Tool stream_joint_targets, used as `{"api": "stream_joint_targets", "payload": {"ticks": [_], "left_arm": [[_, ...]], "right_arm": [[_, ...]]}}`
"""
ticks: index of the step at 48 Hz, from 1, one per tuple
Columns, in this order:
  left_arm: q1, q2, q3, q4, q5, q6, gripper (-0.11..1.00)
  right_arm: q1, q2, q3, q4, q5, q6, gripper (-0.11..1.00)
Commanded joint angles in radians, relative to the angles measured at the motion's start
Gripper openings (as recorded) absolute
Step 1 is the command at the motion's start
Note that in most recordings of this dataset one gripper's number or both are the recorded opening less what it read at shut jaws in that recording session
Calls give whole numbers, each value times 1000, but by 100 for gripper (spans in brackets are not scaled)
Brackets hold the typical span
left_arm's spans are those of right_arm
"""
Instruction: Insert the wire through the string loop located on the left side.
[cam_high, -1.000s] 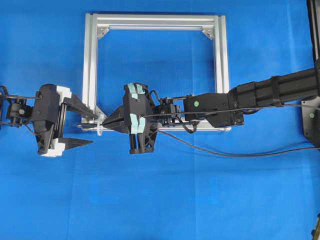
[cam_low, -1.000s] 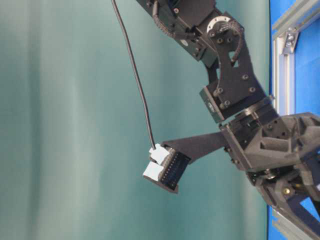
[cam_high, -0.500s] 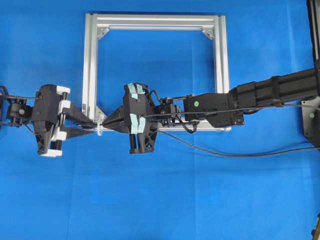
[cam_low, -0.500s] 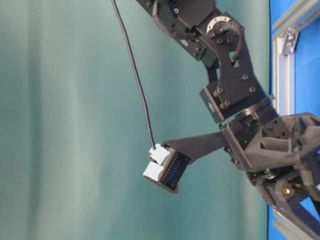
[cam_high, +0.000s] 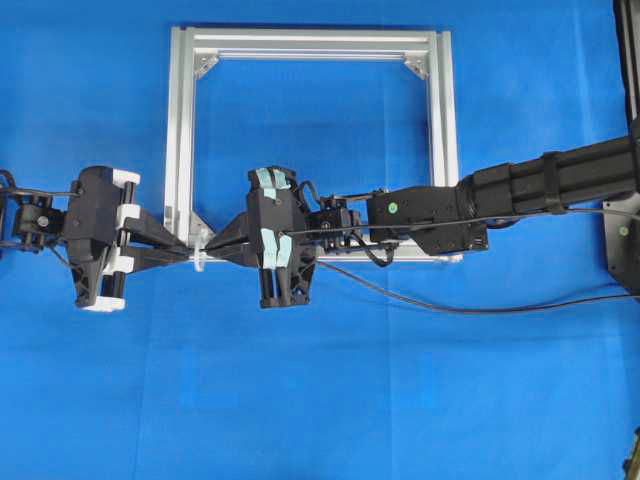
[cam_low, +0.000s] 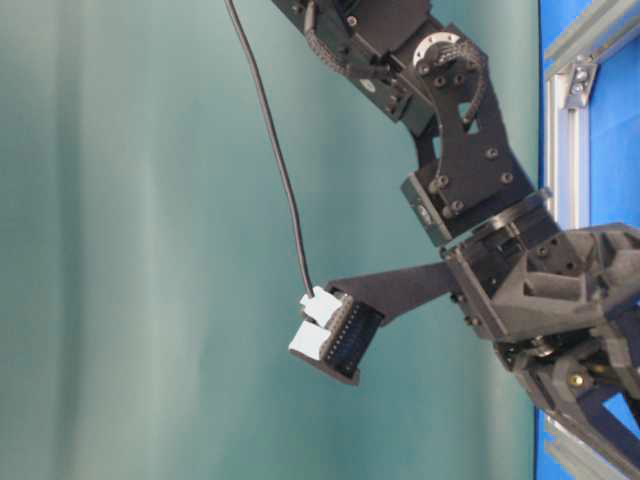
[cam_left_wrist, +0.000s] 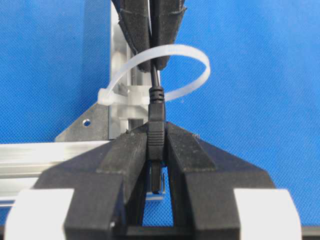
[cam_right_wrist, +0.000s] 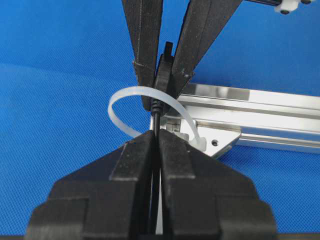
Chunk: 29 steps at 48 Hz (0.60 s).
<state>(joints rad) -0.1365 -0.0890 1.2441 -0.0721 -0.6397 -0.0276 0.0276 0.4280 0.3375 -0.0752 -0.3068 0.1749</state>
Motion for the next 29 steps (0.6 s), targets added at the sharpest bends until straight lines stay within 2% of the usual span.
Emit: {"api": "stream_joint_targets", "payload": {"ticks": [1, 12, 15, 20, 29], "left_arm": [[2, -18, -12, 3, -5, 2, 6], [2, -18, -12, 3, -5, 2, 6], [2, -18, -12, 3, -3, 2, 6], [3, -20, -12, 3, -5, 2, 6], [2, -18, -12, 3, -3, 2, 6]], "right_arm": [[-3, -23, -14, -2, 0, 0, 0], [-3, -23, -15, 0, 0, 3, 1], [-3, -23, -15, 3, 0, 5, 7], [-3, -26, -12, 6, 0, 8, 31], [-3, -40, 11, 8, -3, 8, 86]]}}
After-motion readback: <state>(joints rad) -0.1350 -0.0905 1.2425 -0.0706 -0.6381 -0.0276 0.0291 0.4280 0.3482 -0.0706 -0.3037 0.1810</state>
